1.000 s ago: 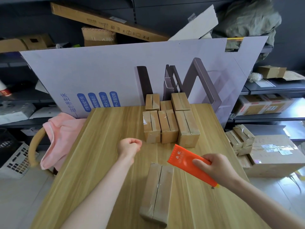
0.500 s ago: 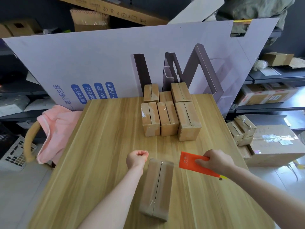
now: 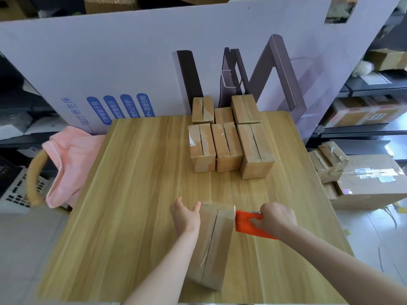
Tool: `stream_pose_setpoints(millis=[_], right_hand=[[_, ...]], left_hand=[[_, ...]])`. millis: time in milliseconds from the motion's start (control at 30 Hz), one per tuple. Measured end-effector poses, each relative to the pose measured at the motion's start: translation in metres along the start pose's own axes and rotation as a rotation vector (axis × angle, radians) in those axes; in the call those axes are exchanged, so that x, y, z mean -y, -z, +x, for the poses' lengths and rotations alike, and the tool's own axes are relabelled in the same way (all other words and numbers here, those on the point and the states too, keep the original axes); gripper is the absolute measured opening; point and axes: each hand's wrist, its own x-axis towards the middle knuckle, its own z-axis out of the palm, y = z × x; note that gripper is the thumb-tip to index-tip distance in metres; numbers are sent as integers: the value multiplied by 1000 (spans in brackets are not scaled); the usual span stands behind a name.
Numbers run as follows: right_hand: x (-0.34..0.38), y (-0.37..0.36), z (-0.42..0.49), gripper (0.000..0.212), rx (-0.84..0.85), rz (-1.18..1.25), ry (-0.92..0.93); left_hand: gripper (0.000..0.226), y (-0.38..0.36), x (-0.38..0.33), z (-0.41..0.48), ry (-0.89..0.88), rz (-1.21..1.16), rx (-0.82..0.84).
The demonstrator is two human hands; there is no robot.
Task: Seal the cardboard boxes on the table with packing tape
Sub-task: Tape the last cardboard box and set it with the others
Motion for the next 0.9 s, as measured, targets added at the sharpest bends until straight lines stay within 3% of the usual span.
stream_pose_setpoints(millis=[100, 167, 233, 367, 533, 667, 833, 900], right_hand=[[2, -7, 2, 44, -23, 42, -21], [4, -10, 4, 44, -17, 84, -40], [4, -13, 6, 44, -17, 137, -73], [0, -7, 2, 46, -46, 295, -199], [-4, 13, -12, 52, -243, 815, -336], [6, 21, -29, 55, -398, 1155, -355], [28, -4, -46, 49, -305, 1370, -421], [29, -5, -47, 49, -308, 1409, -426]], left_hand=[[44, -2, 15, -12, -114, -56, 125], [46, -9, 23, -20, -115, -37, 255], [47, -15, 22, -24, -64, -72, 281], [46, -29, 9, -40, 139, -294, 174], [45, -46, -3, -58, 292, -473, 10], [43, -49, -4, -64, 267, -530, -10], [44, -39, 5, -63, 184, -446, 26], [46, -28, 13, -63, 11, -282, -59]])
